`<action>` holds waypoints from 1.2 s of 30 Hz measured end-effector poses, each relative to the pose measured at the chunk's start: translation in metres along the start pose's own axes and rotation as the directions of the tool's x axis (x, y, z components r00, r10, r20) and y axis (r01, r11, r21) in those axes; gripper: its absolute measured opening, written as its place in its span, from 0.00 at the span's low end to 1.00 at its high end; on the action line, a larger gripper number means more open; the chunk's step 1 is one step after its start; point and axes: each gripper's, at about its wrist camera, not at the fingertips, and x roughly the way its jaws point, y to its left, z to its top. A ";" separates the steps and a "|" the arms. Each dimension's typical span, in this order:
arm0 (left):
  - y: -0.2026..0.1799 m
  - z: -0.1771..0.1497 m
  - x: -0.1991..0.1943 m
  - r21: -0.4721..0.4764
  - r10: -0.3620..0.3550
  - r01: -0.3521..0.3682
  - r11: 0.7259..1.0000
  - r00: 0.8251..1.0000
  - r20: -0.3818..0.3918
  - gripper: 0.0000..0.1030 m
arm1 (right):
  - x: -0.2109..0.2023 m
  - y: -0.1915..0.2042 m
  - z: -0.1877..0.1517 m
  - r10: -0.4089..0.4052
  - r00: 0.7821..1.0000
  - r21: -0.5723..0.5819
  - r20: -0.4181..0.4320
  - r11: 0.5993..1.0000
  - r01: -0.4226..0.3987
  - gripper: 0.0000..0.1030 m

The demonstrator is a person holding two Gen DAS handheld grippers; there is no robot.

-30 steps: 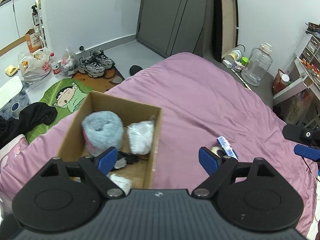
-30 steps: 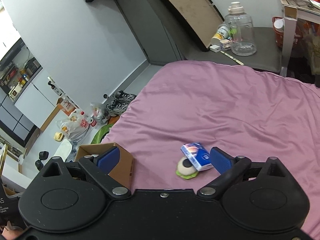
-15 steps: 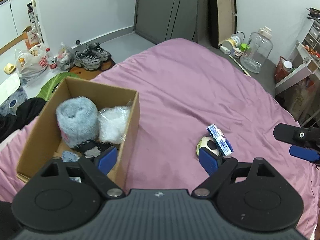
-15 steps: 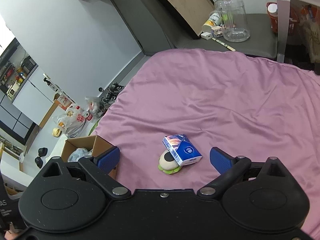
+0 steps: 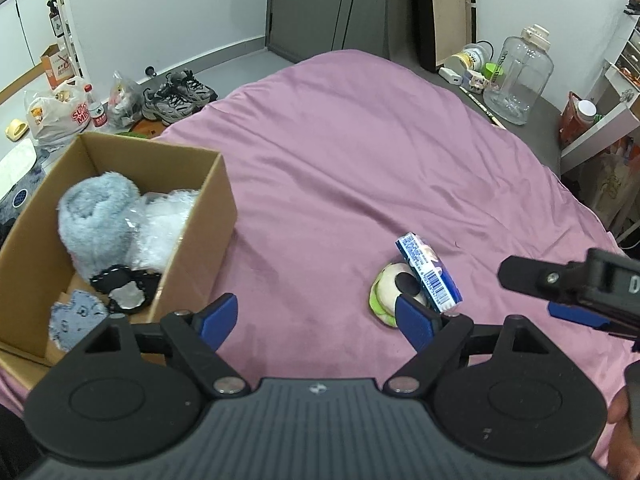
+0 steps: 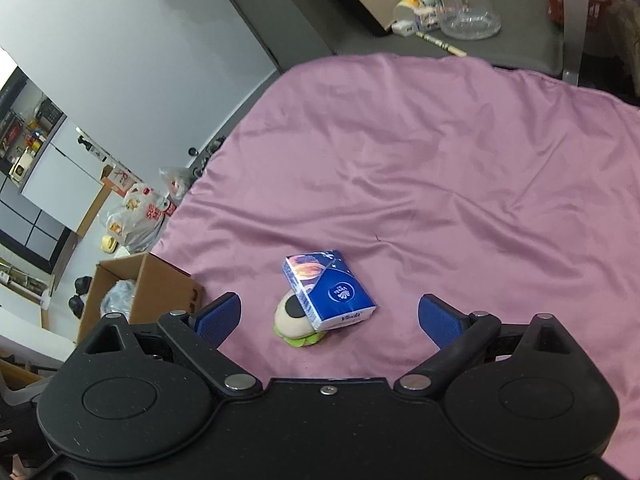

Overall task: Organize soft objects
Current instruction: 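Close the right tool on the blue Vinda tissue pack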

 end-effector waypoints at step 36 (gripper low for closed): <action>0.001 0.017 0.059 -0.103 0.008 -0.015 0.995 0.998 -0.067 0.79 | 0.082 -0.018 0.005 -0.014 0.995 -0.074 -0.103 0.997 0.007 0.23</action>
